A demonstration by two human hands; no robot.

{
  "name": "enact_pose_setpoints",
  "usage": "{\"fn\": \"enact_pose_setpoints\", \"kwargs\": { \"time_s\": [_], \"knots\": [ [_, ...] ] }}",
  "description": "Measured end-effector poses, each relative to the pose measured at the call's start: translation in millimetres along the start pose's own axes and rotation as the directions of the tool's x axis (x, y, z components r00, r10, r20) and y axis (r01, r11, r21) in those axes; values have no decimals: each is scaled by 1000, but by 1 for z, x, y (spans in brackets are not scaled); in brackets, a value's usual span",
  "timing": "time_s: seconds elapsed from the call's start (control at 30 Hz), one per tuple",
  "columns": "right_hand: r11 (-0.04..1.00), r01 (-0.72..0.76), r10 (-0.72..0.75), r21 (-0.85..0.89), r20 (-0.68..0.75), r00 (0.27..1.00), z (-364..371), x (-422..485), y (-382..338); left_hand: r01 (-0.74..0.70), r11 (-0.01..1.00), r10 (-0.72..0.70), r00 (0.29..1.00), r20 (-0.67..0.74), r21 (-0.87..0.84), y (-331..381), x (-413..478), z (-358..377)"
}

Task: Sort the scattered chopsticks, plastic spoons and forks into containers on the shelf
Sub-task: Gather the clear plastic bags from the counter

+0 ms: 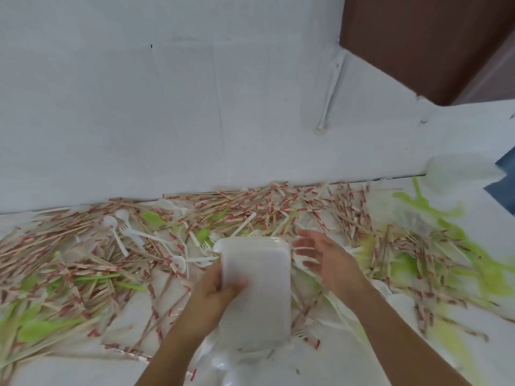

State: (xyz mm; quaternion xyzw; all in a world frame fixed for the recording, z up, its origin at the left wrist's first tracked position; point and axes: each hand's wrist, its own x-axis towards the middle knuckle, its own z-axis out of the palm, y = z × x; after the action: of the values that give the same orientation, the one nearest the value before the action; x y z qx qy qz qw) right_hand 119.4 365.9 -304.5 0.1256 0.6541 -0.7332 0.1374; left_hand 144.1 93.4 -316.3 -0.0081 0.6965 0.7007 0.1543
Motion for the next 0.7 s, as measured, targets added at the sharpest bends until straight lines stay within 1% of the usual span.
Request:
{"fn": "enact_pose_setpoints", "kwargs": {
  "time_s": [0.03, 0.07, 0.1, 0.13, 0.17, 0.2, 0.23, 0.27, 0.3, 0.37, 0.5, 0.6, 0.7],
  "knots": [
    [978, 36, -49, -204, -61, 997, 1, 23, 0, 7, 999, -11, 995, -95, -46, 1, 7, -6],
    [896, 68, -110, -439, -72, 991, 6, 43, 2, 9, 995, -28, 983, -183, -101, 3, 16, -12],
    [753, 122, -187, -647, -32, 982, 14, 61, 7, 7, 990, -44, 964, -262, -139, 5, 25, -22],
    [556, 176, -242, -813, 44, 969, 24, 78, 13, -2, 989, -47, 941, -334, -146, 7, 35, -32],
    [369, 207, -230, -906, 127, 965, 34, 90, 17, -15, 990, -42, 917, -397, -140, 9, 45, -43],
    [220, 218, -180, -951, 180, 967, 45, 99, 18, -30, 990, -35, 893, -448, -137, 11, 55, -53],
    [109, 213, -123, -971, 200, 972, 54, 106, 21, -40, 989, -34, 875, -483, -141, 12, 65, -63],
    [41, 205, -79, -978, 201, 976, 63, 112, 23, -41, 988, -39, 861, -506, -146, 14, 72, -72],
    [3, 185, -64, -983, 185, 981, 70, 113, 21, -39, 989, -44, 852, -522, -146, 15, 79, -81],
    [-21, 127, -70, -992, 128, 989, 74, 116, 21, -55, 987, -33, 847, -530, -149, 17, 86, -97],
    [-78, -55, 5, -995, -55, 998, 69, 114, 18, -89, 982, -15, 841, -541, -166, 17, 92, -121],
    [-61, -131, 23, -989, -133, 991, 66, 114, 17, -124, 971, -1, 853, -522, -205, 14, 98, -133],
    [-51, -141, 79, -989, -145, 986, 67, 114, 22, -127, 966, -5, 859, -512, -223, 11, 106, -138]
  ]
}}
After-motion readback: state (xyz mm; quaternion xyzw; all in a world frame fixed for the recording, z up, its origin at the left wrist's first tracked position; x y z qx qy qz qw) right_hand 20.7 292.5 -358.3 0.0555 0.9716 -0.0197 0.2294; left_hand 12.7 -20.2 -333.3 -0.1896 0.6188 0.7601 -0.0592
